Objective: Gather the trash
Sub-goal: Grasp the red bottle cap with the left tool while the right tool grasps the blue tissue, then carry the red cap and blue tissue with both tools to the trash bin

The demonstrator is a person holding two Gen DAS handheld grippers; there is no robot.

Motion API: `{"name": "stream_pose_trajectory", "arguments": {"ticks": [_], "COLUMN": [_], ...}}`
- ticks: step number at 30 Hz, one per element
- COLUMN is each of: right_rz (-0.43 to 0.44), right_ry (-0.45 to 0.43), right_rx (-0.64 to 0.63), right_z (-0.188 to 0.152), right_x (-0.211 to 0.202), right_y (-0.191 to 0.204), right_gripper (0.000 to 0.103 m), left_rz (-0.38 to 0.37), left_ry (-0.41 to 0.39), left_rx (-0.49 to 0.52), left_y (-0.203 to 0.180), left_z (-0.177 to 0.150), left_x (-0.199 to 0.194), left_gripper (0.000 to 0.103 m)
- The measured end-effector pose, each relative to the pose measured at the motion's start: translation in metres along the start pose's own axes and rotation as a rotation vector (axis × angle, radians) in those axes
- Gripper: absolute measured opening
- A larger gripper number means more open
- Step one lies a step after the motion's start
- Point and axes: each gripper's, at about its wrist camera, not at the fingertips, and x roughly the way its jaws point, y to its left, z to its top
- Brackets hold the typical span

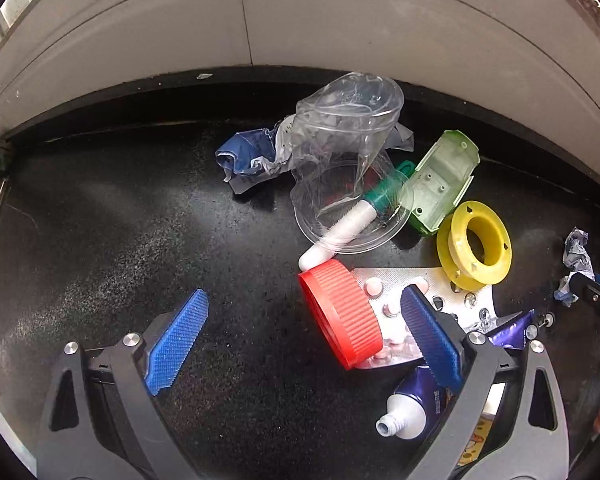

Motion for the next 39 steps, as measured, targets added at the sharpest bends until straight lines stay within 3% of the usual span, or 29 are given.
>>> {"name": "stream_pose_trajectory", "arguments": {"ticks": [1, 3, 6, 9, 11, 14, 22, 39], "right_rz": [-0.014, -0.025, -0.031, -0.031, -0.034, -0.034, -0.03, -0.005], "right_ry": [0.009, 0.01, -0.007, -0.038, -0.059, -0.091, -0.145, -0.208], "right_rx": [-0.01, -0.02, -0.019, -0.017, -0.02, -0.023, -0.047, -0.087], "right_z": [0.001, 0.002, 0.0, -0.002, -0.008, -0.014, -0.024, -0.089], "right_x": [0.003, 0.007, 0.006, -0.003, -0.012, -0.027, -0.06, -0.122], "right_y": [0.001, 0.003, 0.004, 0.004, 0.005, 0.008, 0.005, 0.023], "right_gripper": [0.063, 0.052, 0.046, 0.044, 0.043, 0.043, 0.042, 0.042], "left_rz": [-0.005, -0.011, -0.011, -0.026, -0.04, -0.052, -0.039, -0.034], "left_ry": [0.005, 0.011, 0.006, -0.01, -0.009, -0.027, -0.103, -0.132], "left_rx": [-0.003, -0.011, -0.019, -0.008, -0.003, 0.008, 0.082, 0.076], "left_y": [0.001, 0.003, 0.006, 0.006, 0.005, 0.005, -0.007, 0.012], "left_z": [0.0, 0.001, 0.0, 0.0, 0.0, -0.001, -0.018, -0.086], "left_x": [0.003, 0.007, 0.009, 0.003, -0.001, -0.012, -0.058, -0.11], "left_gripper": [0.091, 0.089, 0.081, 0.054, 0.03, 0.015, 0.014, 0.014]}}
